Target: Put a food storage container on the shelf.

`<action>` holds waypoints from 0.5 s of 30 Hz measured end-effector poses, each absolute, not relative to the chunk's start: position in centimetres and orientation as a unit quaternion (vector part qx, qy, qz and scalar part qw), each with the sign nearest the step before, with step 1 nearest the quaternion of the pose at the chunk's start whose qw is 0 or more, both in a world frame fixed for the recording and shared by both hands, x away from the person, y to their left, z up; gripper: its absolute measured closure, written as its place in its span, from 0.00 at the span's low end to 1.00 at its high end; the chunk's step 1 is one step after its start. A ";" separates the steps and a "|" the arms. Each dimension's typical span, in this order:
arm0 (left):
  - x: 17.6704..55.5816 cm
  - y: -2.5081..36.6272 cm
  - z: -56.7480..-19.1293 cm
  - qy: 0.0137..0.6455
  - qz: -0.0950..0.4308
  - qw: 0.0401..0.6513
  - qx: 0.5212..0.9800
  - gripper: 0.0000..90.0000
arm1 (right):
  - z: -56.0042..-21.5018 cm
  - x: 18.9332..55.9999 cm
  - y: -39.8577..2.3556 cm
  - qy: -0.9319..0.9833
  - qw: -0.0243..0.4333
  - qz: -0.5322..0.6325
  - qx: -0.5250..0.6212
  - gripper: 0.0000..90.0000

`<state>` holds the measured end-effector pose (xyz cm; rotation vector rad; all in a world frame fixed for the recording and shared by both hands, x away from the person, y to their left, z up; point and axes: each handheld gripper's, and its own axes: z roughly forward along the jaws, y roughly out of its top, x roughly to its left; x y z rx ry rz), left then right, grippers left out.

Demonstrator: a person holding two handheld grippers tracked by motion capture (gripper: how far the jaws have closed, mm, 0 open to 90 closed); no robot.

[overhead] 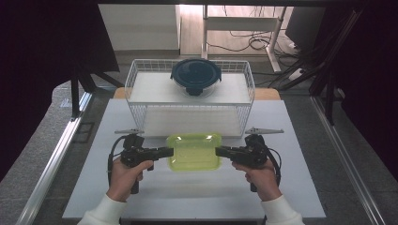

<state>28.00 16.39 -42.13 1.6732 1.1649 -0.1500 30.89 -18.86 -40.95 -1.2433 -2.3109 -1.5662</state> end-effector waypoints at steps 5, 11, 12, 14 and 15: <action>28.4 16.4 -40.3 0.479 -0.052 0.527 0.700 0.87 | -39.4 31.3 -19.0 -0.753 0.034 -0.521 -0.400 0.88; 28.8 16.6 -38.2 0.472 -0.038 0.530 0.704 0.87 | -37.6 31.8 -18.8 -0.751 0.027 -0.532 -0.390 0.88; 28.8 16.7 -37.9 0.473 -0.037 0.531 0.702 0.87 | -37.3 31.8 -18.7 -0.751 0.026 -0.533 -0.389 0.88; 29.0 16.8 -37.4 0.472 -0.037 0.533 0.702 0.87 | -36.7 32.0 -18.6 -0.751 0.023 -0.535 -0.386 0.88; 29.1 16.8 -37.1 0.471 -0.036 0.534 0.701 0.87 | -36.4 32.1 -18.6 -0.751 0.022 -0.536 -0.385 0.88</action>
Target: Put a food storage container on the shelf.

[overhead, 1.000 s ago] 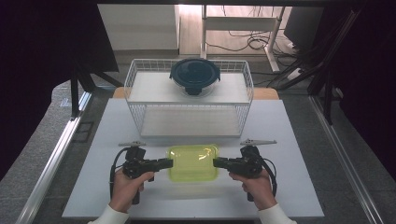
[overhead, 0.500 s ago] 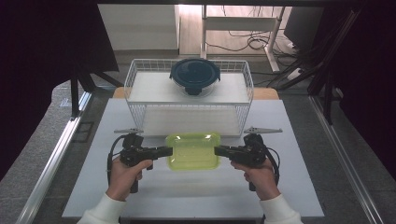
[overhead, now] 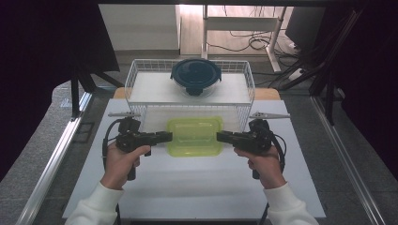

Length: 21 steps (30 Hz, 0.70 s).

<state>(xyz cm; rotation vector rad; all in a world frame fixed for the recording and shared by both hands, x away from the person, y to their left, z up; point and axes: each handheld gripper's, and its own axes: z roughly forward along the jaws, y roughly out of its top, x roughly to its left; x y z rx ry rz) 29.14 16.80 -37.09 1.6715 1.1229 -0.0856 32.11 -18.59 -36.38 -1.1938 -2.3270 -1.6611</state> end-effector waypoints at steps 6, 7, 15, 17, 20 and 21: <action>30.0 16.6 -35.0 0.466 -0.019 0.532 0.707 0.88 | -34.7 32.9 -18.6 -0.750 0.013 -0.541 -0.381 0.88; 30.2 16.6 -34.7 0.465 -0.016 0.532 0.707 0.88 | -34.4 33.1 -18.6 -0.749 0.013 -0.543 -0.379 0.88; 31.9 16.7 -32.8 0.462 -0.016 0.538 0.705 0.88 | -32.3 34.7 -18.6 -0.747 0.010 -0.547 -0.377 0.88; 32.3 16.8 -32.3 0.460 -0.012 0.539 0.705 0.88 | -32.0 35.2 -18.5 -0.746 0.012 -0.549 -0.376 0.88; 32.7 16.8 -31.6 0.458 -0.006 0.539 0.707 0.88 | -31.3 35.8 -18.4 -0.749 0.009 -0.546 -0.375 0.88; 32.9 16.8 -31.4 0.457 -0.001 0.538 0.708 0.88 | -31.0 35.9 -18.4 -0.749 0.008 -0.546 -0.374 0.88</action>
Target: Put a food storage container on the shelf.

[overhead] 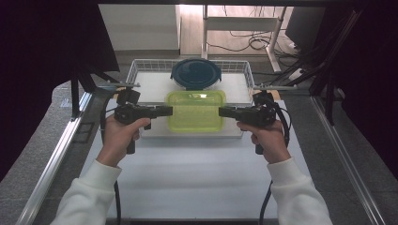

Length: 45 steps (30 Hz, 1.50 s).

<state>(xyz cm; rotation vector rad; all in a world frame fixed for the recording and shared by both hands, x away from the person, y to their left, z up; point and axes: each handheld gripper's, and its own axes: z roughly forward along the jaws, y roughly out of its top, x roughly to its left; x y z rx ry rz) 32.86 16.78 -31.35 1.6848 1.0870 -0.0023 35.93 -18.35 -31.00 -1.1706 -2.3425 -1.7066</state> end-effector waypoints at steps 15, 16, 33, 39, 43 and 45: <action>36.3 17.0 -28.1 0.452 -0.006 0.545 0.706 0.88 | -27.3 38.5 -18.3 -0.747 -0.001 -0.549 -0.374 0.88; 36.7 17.2 -27.9 0.451 -0.006 0.547 0.705 0.88 | -27.0 38.8 -18.2 -0.745 0.002 -0.550 -0.376 0.88; 40.0 17.4 -24.4 0.454 -0.001 0.536 0.711 0.88 | -24.5 42.4 -17.7 -0.737 0.006 -0.553 -0.389 0.89; 41.5 17.6 -24.3 0.459 -0.008 0.538 0.707 0.88 | -23.7 43.9 -17.5 -0.739 0.007 -0.548 -0.391 0.89; 42.6 17.7 -24.7 0.471 -0.013 0.532 0.704 0.88 | -23.9 45.1 -17.2 -0.740 0.015 -0.537 -0.404 0.89; 43.3 17.8 -25.1 0.478 -0.017 0.529 0.701 0.88 | -24.0 45.6 -17.0 -0.740 0.018 -0.531 -0.411 0.89</action>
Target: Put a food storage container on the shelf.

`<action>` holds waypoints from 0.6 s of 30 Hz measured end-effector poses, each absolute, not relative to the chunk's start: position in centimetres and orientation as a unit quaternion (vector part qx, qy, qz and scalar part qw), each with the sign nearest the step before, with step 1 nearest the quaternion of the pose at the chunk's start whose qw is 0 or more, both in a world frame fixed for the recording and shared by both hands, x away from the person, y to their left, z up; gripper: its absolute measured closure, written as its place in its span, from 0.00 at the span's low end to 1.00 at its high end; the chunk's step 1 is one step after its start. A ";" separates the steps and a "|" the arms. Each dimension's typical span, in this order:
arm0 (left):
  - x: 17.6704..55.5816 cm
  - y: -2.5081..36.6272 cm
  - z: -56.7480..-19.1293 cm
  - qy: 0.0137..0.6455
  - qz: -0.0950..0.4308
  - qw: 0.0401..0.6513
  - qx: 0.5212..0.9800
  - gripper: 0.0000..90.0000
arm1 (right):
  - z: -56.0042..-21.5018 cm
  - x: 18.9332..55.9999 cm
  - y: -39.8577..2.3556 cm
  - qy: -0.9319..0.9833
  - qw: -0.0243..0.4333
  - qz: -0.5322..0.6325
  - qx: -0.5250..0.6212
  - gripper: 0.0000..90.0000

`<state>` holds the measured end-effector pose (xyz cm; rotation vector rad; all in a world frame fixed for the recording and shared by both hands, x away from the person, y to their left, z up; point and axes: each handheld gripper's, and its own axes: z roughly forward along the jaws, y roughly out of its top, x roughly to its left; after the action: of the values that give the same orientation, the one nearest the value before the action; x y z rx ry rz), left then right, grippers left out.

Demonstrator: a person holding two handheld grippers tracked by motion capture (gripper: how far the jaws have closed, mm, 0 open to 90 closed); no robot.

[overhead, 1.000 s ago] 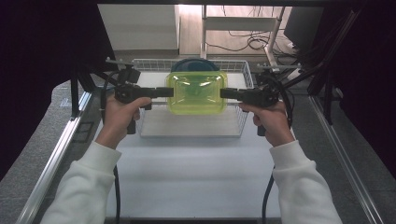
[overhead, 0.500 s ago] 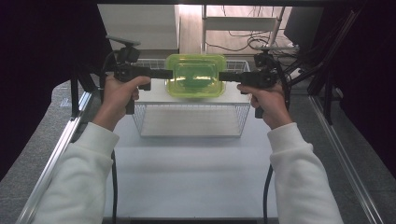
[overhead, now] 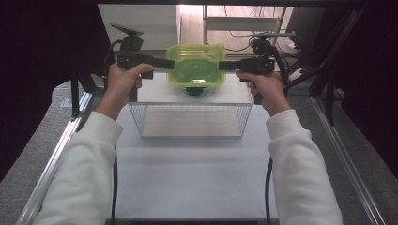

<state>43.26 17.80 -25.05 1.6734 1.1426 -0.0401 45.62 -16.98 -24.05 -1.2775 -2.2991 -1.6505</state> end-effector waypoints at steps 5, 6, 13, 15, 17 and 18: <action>44.5 17.8 -25.6 0.495 -0.031 0.536 0.684 0.88 | -24.7 47.2 -16.9 -0.728 0.031 -0.529 -0.435 0.88; 44.7 17.8 -25.7 0.497 -0.035 0.537 0.681 0.88 | -24.8 47.5 -16.9 -0.725 0.036 -0.530 -0.439 0.88; 46.5 18.3 -26.6 0.517 -0.068 0.552 0.650 0.86 | -25.2 49.4 -16.7 -0.702 0.056 -0.526 -0.477 0.85; 47.0 18.4 -27.0 0.524 -0.080 0.558 0.639 0.85 | -25.3 49.7 -16.5 -0.696 0.061 -0.521 -0.490 0.84; 47.4 18.5 -27.3 0.529 -0.088 0.561 0.631 0.84 | -25.6 50.1 -16.4 -0.687 0.068 -0.521 -0.502 0.83; 47.6 18.5 -27.5 0.530 -0.095 0.563 0.626 0.83 | -25.8 50.2 -16.4 -0.680 0.072 -0.522 -0.509 0.82</action>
<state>47.62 18.51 -27.51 1.4746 1.2487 -0.2232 50.23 -16.43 -25.78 -1.5313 -2.0440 -1.5696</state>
